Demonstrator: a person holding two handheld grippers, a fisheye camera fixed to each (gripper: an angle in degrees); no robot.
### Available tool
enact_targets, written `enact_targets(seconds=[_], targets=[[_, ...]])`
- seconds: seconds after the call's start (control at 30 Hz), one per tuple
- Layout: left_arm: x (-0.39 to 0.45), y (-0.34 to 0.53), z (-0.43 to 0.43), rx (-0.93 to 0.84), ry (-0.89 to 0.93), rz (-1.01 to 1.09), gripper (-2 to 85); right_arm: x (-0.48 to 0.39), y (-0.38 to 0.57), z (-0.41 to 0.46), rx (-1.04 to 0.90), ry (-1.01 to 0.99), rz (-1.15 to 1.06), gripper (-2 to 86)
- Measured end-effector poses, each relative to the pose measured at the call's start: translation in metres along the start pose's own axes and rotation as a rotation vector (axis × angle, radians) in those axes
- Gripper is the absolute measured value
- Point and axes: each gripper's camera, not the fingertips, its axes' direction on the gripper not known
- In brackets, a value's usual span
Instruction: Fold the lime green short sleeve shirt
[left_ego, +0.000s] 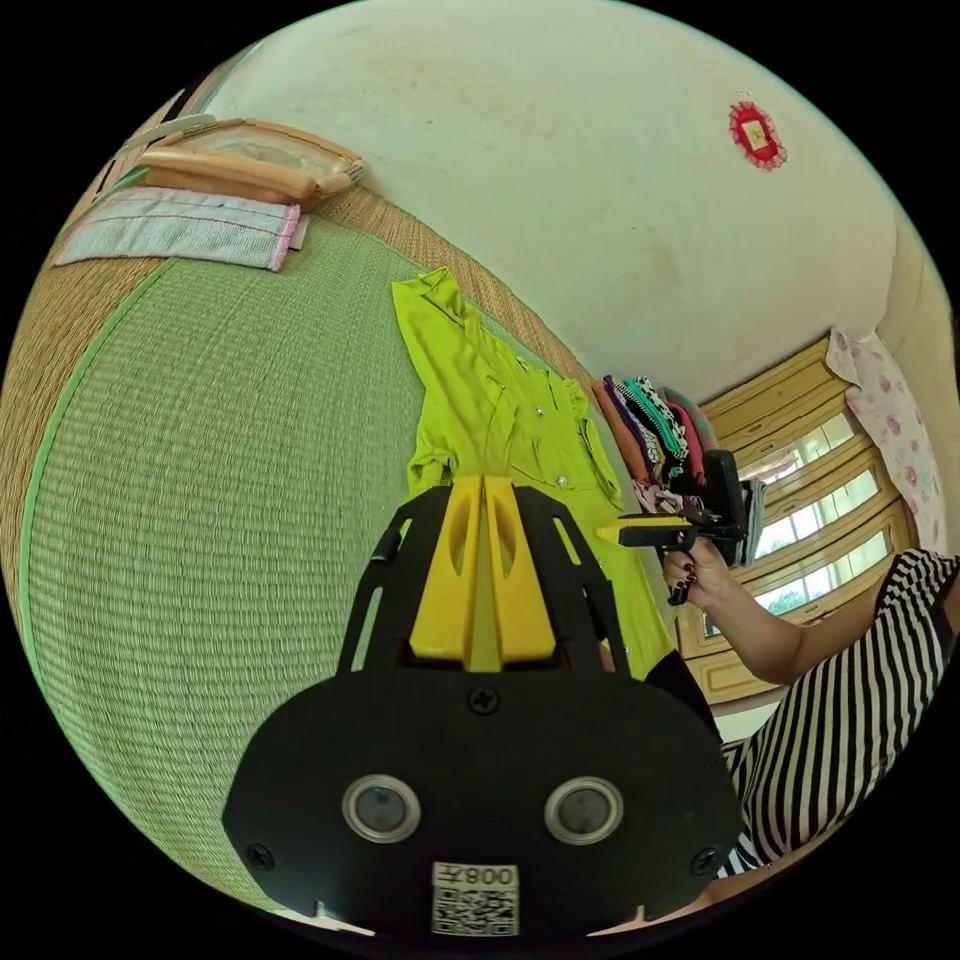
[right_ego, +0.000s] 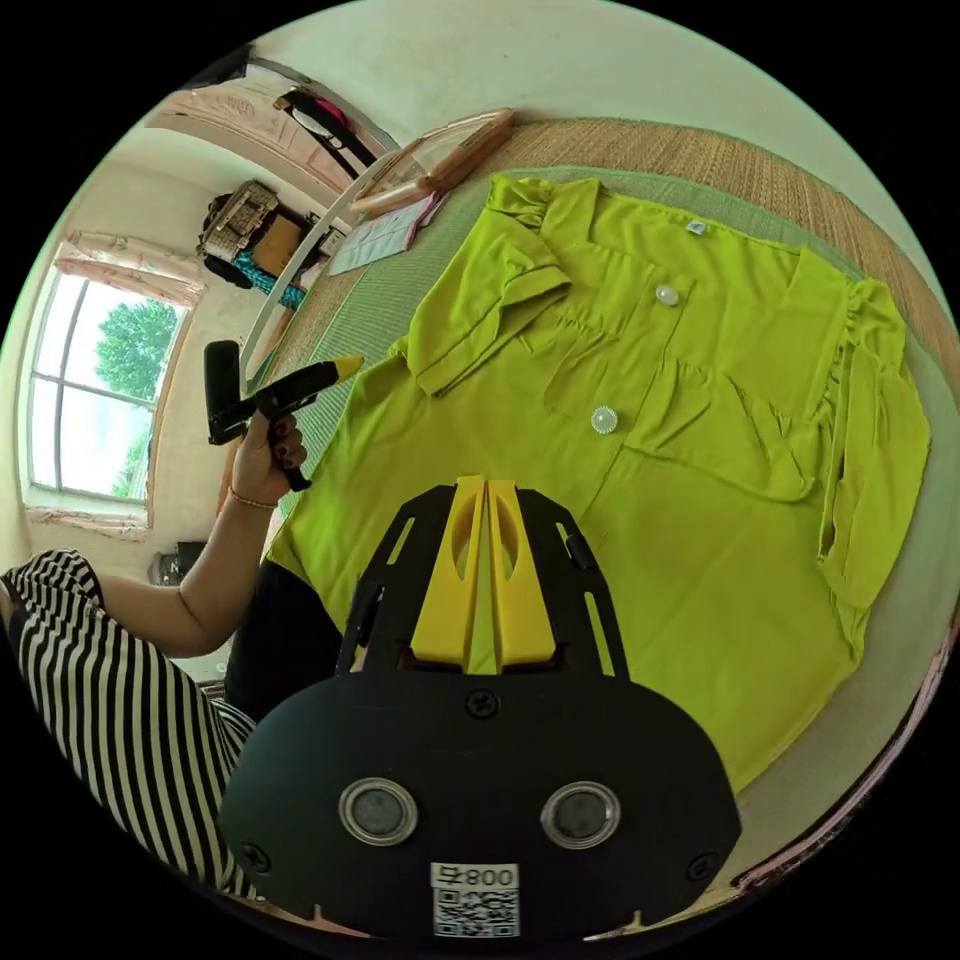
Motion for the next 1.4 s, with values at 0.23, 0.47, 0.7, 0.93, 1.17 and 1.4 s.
enact_targets(seconds=[0.23,0.47,0.7,0.93,1.17,1.4], targets=[[0.035,0.031,0.016,-0.143,0.033,-0.040,0.4,0.037,0.131,-0.058,-0.031,-0.010,0.226,0.2],[0.081,0.054,0.043,-0.219,0.045,-0.038,2.0,0.053,0.214,-0.120,0.092,0.013,0.335,1.6],[0.155,-0.022,0.137,-0.268,0.076,0.117,4.2,0.040,0.155,-0.173,0.194,0.293,0.243,7.3],[0.220,-0.107,0.308,-0.382,0.222,0.188,5.8,0.018,0.086,-0.161,0.171,0.509,0.041,8.5],[0.242,-0.149,0.427,-0.425,0.286,0.153,6.7,0.010,0.061,-0.123,0.127,0.641,-0.074,6.6],[0.249,-0.190,0.500,-0.370,0.304,0.077,8.2,0.010,0.078,-0.147,0.248,0.605,-0.044,1.2]])
